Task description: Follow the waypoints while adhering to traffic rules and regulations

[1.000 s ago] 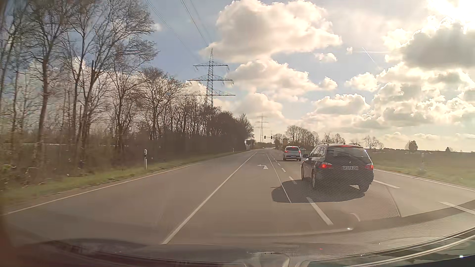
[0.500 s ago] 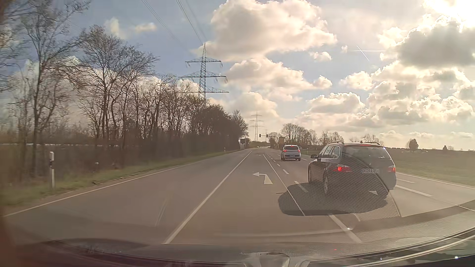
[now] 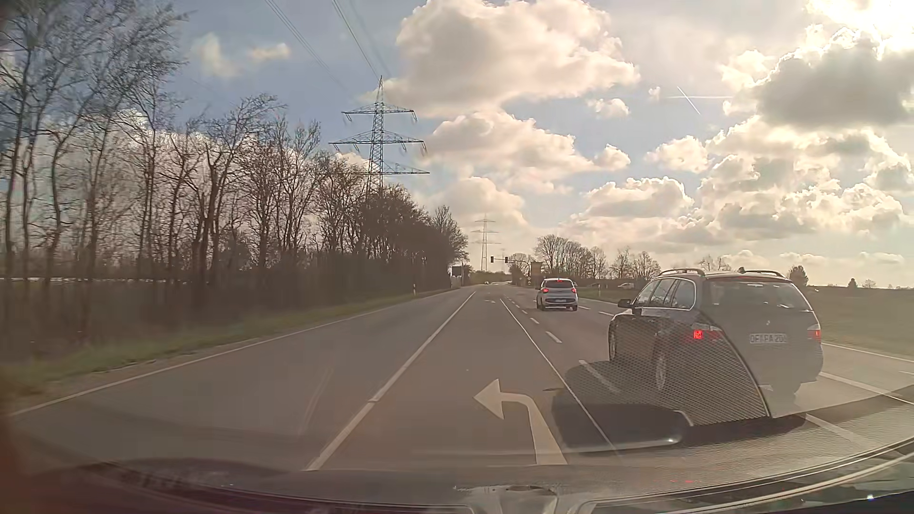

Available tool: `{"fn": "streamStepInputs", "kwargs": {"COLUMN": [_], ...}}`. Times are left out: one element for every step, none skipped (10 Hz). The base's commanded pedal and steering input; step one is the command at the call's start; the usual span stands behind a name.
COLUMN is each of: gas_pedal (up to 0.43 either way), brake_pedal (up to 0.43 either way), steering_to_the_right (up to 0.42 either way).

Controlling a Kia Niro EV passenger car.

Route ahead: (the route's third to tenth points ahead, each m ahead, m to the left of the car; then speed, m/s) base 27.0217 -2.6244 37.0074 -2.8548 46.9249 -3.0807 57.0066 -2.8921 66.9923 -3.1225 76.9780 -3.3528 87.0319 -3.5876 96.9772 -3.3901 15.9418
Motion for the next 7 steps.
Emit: {"fn": "streamStepInputs", "kwargs": {"gas_pedal": [0.067, 0.067, 0.067, 0.059, 0.047, 0.039, 0.020], "brake_pedal": [0.000, 0.000, 0.000, 0.000, 0.000, 0.000, 0.000], "steering_to_the_right": [0.007, 0.005, 0.003, 0.002, 0.001, 0.000, 0.000]}}
